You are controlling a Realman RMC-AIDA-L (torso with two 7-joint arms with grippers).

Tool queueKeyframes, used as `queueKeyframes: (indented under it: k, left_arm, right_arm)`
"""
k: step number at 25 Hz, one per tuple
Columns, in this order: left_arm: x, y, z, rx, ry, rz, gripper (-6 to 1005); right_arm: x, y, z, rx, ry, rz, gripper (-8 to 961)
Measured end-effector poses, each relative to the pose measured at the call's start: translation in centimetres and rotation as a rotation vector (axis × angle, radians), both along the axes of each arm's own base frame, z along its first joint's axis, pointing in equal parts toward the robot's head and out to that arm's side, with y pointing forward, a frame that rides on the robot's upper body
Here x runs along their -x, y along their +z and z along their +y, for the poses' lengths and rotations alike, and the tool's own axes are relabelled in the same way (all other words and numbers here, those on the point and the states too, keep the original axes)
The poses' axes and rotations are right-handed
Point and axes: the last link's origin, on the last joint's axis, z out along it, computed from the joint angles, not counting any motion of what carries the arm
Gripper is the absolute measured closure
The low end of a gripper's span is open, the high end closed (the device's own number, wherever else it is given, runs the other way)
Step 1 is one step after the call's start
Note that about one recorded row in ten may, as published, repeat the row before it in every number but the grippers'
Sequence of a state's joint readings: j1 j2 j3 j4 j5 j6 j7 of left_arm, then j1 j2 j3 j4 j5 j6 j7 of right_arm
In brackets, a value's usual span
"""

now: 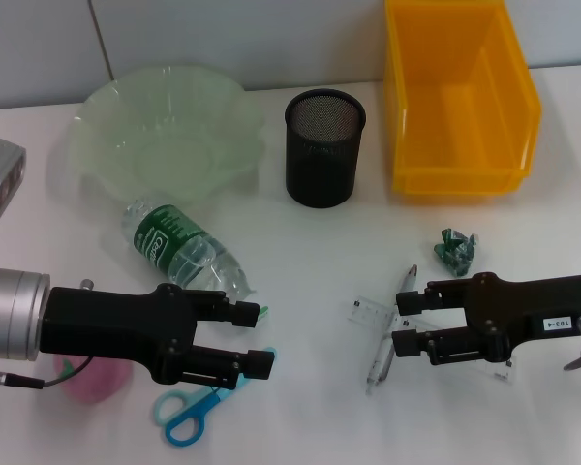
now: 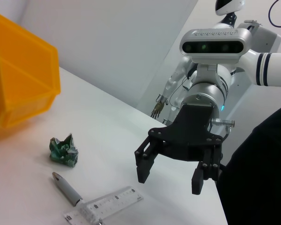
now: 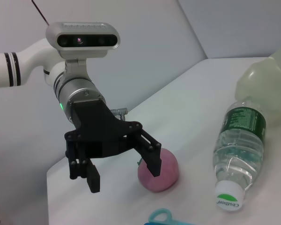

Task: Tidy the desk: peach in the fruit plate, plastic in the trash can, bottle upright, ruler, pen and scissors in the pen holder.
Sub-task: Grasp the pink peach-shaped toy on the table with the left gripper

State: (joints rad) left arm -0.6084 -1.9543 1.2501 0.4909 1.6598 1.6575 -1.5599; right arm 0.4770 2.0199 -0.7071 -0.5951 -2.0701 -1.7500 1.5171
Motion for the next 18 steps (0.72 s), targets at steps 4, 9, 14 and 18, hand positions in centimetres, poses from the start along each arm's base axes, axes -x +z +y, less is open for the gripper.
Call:
queueKeyframes:
  k: [4, 9, 14, 18]
  left_arm:
    - [0.01, 0.01, -0.02, 0.000, 0.000, 0.000, 202]
    - [0.03, 0.01, -0.02, 0.000, 0.001, -0.001, 201]
    - [0.00, -0.02, -0.03, 0.000, 0.001, -0.002, 202]
    - [-0.11, 0.00, 0.00, -0.003, -0.004, -0.006, 202]
  right_arm:
    - [0.00, -0.01, -0.01, 0.001, 0.000, 0.000, 243]
    - [0.01, -0.01, -0.03, 0.002, 0.001, 0.001, 242]
    - [0.02, -0.02, -0.03, 0.002, 0.001, 0.001, 242]
    - [0.05, -0.03, 0.00, 0.003, 0.003, 0.000, 242]
